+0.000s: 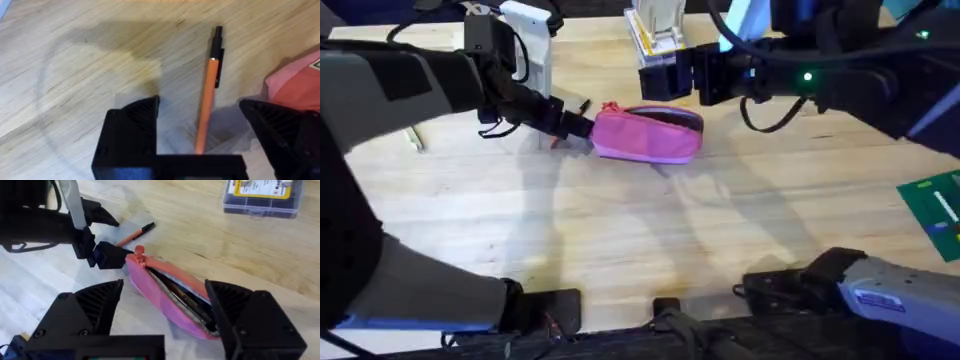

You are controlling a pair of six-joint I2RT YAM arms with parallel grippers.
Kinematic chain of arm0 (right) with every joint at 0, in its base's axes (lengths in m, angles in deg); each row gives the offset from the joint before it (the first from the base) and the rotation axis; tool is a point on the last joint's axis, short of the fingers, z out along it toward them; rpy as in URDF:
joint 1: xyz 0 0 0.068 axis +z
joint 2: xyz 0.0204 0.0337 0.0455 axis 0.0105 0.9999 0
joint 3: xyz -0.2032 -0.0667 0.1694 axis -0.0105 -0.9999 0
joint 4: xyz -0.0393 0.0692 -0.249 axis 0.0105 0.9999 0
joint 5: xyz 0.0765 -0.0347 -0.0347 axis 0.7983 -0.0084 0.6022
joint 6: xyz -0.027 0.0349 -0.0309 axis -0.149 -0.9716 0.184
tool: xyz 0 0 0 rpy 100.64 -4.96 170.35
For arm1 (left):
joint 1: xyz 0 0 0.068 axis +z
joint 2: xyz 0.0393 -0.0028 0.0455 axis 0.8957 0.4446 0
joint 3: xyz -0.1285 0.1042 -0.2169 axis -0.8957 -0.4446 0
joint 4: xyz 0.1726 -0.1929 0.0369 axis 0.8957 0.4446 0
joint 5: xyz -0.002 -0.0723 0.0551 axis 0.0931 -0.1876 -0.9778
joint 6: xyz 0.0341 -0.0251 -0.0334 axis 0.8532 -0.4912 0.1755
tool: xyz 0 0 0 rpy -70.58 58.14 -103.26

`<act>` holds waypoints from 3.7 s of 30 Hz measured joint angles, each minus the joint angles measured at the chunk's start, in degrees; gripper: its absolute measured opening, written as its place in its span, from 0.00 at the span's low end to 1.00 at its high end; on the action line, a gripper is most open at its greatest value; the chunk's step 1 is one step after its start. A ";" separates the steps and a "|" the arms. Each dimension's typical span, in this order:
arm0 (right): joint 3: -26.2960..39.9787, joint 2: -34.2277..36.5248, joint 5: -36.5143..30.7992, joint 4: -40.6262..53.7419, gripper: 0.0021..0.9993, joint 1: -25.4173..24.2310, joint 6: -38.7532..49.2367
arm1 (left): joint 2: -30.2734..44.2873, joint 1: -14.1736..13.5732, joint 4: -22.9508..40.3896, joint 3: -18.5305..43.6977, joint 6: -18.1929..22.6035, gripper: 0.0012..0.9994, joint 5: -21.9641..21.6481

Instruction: Unzip the bag, pick up the pens from the table one at a time and place them inside, then zip the bag closed.

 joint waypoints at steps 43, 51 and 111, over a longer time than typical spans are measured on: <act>0.55 -13.72 -0.44 11.41 1.00 -0.46 5.57 | -17.62 -4.22 4.50 5.00 -0.24 0.04 -2.28; 0.57 -19.79 -0.44 16.26 1.00 -0.46 5.62 | -22.80 -10.87 3.57 5.00 -0.23 0.04 3.88; 0.57 -29.00 -0.43 24.33 1.00 -0.46 5.81 | -1.79 -27.32 0.89 5.63 20.45 0.04 -0.79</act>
